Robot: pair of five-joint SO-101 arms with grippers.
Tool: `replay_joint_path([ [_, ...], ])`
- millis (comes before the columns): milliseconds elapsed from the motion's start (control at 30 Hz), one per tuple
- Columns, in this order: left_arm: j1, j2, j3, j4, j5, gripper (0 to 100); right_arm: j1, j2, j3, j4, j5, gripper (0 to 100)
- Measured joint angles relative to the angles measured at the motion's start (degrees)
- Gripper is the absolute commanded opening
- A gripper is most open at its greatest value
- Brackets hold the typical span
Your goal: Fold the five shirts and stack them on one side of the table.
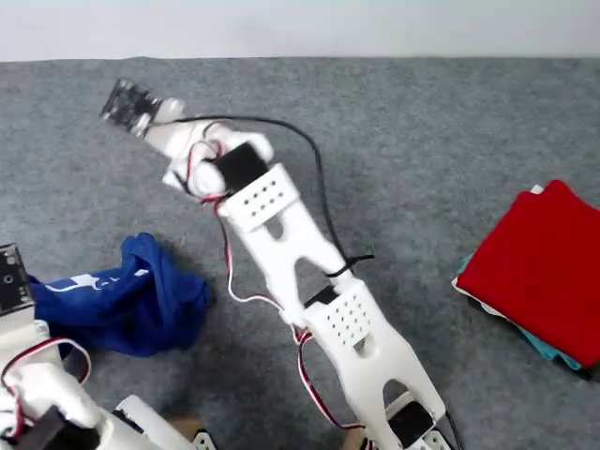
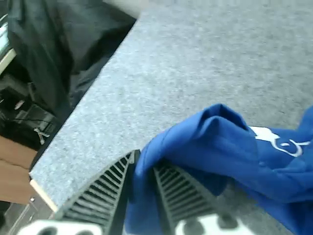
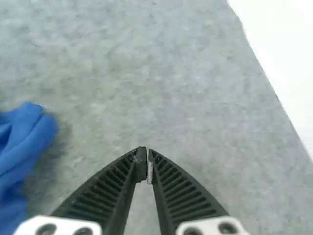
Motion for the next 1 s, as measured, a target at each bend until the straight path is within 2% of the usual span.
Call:
replay_joint_path([
  [200,1.14,2.11,-0.09,3.25,0.0,0,-2.11,0.09,0.0,1.85,0.0,3.3],
  [300,1.14,2.11,-0.09,5.1,0.0,0,-5.19,3.16,0.0,1.49,-0.35,13.7],
  [367,1.14,2.11,-0.09,5.54,0.0,0,-6.77,5.45,0.0,-0.09,-3.25,18.8],
  [533,1.14,2.11,-0.09,5.54,0.0,0,-10.55,9.93,0.0,-5.89,-9.05,17.4],
  [767,1.14,2.11,-0.09,7.74,0.0,0,-14.95,16.0,0.0,-11.34,-9.32,16.5],
  [1000,1.14,2.11,-0.09,9.67,0.0,0,-15.38,20.92,0.0,-12.13,-7.65,16.5],
])
